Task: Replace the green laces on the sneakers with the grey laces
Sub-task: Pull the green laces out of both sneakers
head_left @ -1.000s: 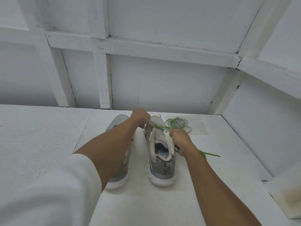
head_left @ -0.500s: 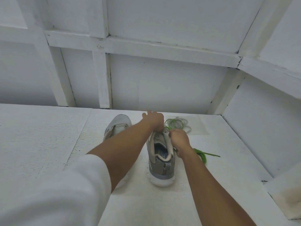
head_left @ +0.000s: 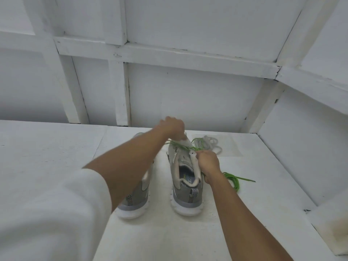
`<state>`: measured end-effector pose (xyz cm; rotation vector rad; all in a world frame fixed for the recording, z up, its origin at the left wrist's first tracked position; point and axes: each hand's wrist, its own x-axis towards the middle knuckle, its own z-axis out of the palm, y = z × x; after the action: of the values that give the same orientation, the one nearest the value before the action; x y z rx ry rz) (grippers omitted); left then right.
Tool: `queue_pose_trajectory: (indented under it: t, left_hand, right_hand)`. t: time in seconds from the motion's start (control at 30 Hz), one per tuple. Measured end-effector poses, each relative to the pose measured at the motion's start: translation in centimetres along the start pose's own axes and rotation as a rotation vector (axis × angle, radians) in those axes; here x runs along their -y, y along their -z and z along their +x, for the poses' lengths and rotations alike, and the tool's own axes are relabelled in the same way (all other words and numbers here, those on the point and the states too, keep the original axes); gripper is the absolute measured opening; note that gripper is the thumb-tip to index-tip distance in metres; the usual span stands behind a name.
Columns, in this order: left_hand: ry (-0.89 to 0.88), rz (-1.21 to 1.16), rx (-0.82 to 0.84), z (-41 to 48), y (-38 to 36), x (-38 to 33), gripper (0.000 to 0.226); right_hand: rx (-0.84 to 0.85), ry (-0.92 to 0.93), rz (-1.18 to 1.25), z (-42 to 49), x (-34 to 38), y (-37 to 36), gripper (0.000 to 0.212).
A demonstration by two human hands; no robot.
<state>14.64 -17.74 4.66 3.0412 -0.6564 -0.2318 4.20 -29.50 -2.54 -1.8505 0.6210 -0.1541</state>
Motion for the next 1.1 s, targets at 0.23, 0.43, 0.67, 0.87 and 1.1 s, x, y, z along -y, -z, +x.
queue_pose_trajectory:
  t: [0.23,0.43,0.67,0.87,1.1]
  left_hand:
    - [-0.018,0.084,0.014,-0.3,-2.9,-2.8,0.03]
    - [0.152,0.17,-0.23,-0.1,1.3,3.0,0.036]
    - [0.138,0.061,-0.313,-0.1,3.0,4.6,0.043]
    - [-0.145,-0.095,0.063,-0.5,-2.5,-2.1,0.021]
    - [-0.061,-0.108,-0.021,-0.3,-1.5,-0.9,0.018]
  right_hand:
    - [-0.01,0.0,-0.045,-0.2,0.1,0.3,0.033]
    - [-0.006,-0.017,-0.011,-0.5,0.2,0.1,0.03]
    - [-0.012,-0.027,-0.02,-0.5,0.4,0.0,0.031]
    - [-0.027,-0.014,-0.037,-0.6,0.4,0.2,0.033]
    - [-0.026,-0.029,-0.025,-0.6,0.5,0.3,0.033]
